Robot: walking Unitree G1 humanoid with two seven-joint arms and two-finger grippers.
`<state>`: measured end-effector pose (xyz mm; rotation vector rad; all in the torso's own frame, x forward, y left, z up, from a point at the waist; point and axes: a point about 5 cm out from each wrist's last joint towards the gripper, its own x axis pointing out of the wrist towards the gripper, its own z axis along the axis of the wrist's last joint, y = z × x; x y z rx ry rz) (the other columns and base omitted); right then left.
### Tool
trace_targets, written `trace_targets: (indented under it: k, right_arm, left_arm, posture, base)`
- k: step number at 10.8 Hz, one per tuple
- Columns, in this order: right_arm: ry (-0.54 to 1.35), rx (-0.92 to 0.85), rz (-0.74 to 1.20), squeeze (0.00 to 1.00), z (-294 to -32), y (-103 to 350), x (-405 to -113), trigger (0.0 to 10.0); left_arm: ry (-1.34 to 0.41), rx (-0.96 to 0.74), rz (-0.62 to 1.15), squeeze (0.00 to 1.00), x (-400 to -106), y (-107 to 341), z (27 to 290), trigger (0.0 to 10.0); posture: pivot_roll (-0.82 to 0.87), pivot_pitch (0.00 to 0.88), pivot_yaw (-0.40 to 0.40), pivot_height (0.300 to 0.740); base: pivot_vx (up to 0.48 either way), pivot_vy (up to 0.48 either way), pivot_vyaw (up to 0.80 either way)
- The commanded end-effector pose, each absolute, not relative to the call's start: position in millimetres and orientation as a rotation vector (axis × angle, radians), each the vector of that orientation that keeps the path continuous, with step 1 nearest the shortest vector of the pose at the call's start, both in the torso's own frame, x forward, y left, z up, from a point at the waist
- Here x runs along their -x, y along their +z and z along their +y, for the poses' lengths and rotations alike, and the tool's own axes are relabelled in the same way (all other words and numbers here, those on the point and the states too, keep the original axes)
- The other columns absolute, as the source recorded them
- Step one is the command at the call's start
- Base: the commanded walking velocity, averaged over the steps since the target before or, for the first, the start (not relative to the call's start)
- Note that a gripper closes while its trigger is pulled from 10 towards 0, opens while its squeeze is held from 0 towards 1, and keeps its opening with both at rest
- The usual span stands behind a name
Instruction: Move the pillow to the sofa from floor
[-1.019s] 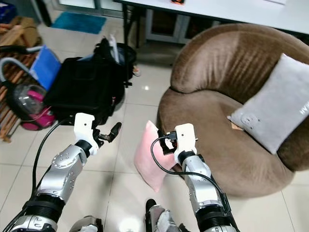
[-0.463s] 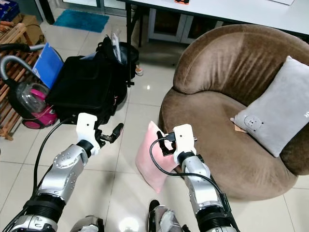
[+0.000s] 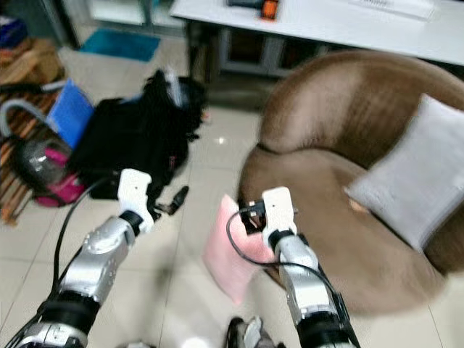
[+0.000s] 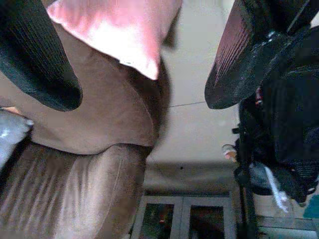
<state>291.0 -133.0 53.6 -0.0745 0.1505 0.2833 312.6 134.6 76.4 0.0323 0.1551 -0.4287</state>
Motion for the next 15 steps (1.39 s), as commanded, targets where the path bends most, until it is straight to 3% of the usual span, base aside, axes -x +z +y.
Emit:
trace_targets:
  k: [1, 3, 9, 15]
  right_arm:
    - [0.284, 0.086, 0.161, 0.00, -133.1, 52.4, -290.2, 10.0]
    - [0.286, 0.089, 0.162, 0.00, -133.1, 52.4, -289.8, 10.0]
    - [0.300, 0.096, 0.166, 0.00, -132.2, 51.5, -287.8, 10.0]
    - [0.315, 0.103, 0.172, 0.00, -129.7, 51.6, -287.7, 10.0]
  left_arm:
    - [-0.457, -0.059, 0.162, 0.00, -309.6, 73.7, 132.2, 10.0]
    - [-0.456, -0.053, 0.157, 0.00, -309.7, 73.8, 131.8, 10.0]
    - [-0.464, -0.045, 0.155, 0.00, -308.5, 73.9, 132.1, 10.0]
    - [-0.470, -0.093, 0.153, 0.00, -308.2, 73.1, 129.3, 10.0]
  posture:
    - [0.13, 0.168, -0.066, 0.740]
    - [0.13, 0.167, -0.067, 0.740]
    - [0.12, 0.174, -0.068, 0.740]
    - [0.12, 0.182, -0.065, 0.740]
  base:
    - [0.000, 0.000, 0.00]
    - [0.000, 0.000, 0.00]
    - [0.330, -0.343, 0.00]
    - [0.000, 0.000, 0.00]
